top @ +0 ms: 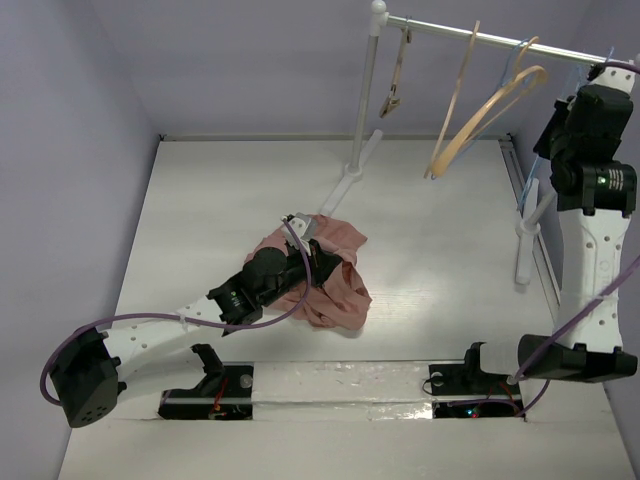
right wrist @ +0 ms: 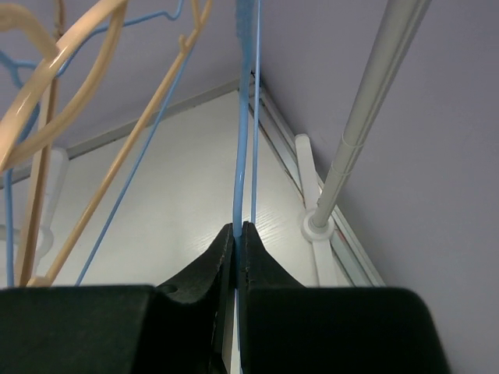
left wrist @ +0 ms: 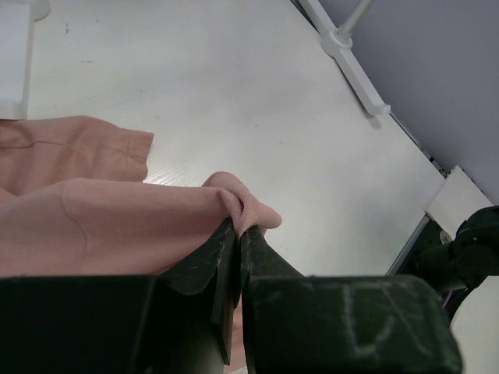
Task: Place the t-shirt on the hanger
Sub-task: Pick up the hanger from the clothesline, then place the T-shirt on the hanger.
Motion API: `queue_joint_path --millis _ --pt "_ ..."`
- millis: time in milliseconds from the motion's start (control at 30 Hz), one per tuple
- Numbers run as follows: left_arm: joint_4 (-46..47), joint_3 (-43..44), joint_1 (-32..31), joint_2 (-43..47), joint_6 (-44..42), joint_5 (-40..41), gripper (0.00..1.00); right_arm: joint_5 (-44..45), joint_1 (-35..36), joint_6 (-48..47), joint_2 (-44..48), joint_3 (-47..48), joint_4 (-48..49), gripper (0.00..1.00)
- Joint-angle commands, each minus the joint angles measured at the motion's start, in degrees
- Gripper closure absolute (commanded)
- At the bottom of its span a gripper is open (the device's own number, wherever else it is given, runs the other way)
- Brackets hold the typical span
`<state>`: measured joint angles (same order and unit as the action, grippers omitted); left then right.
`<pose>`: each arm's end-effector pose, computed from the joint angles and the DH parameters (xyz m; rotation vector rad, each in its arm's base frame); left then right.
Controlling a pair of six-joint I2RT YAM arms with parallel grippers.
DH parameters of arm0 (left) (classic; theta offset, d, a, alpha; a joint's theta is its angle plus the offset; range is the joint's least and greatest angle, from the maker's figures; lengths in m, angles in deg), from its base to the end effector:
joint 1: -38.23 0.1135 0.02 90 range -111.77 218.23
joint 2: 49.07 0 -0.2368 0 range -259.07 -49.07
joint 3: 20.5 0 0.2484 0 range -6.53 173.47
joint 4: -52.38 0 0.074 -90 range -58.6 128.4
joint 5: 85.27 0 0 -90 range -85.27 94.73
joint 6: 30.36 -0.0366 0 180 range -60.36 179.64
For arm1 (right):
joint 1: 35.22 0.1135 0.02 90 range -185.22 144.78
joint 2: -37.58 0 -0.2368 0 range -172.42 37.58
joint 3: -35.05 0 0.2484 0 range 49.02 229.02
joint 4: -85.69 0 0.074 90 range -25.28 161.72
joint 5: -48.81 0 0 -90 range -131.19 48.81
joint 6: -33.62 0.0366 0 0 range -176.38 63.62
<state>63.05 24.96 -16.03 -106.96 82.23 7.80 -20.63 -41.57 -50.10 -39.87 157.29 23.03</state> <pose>0.1460 -0.1995 0.2572 0.4198 1.6413 -0.9851 0.2449 -0.0402 0.4864 0.4487 1.8215 -0.3381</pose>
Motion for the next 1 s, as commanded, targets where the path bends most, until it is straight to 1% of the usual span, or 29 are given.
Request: queue_joint_path --millis 0,33,267,533,800,967 --pt "4.5 -0.2 -0.1 0.8 0.3 -0.6 1.0 -3.7 -0.3 0.7 5.2 -3.5 5.4 1.0" --pt "4.5 -0.2 -0.1 0.8 0.4 -0.6 1.0 -4.2 -0.3 0.7 6.2 -6.0 5.7 1.0" --pt "4.7 -0.3 -0.1 1.0 0.5 -0.5 1.0 -9.1 -0.3 2.1 14.2 -15.1 7.9 1.0" --pt "4.8 0.0 -0.1 0.2 0.6 -0.3 1.0 -13.6 -0.3 3.0 19.8 -19.6 6.8 1.0" --pt "4.4 0.5 -0.1 -0.4 0.3 0.9 1.0 -16.9 -0.3 4.8 26.4 -25.6 2.5 1.0" --pt "5.0 0.7 -0.1 -1.1 0.6 0.4 1.0 -16.0 -0.3 5.1 30.6 -26.9 0.2 1.0"
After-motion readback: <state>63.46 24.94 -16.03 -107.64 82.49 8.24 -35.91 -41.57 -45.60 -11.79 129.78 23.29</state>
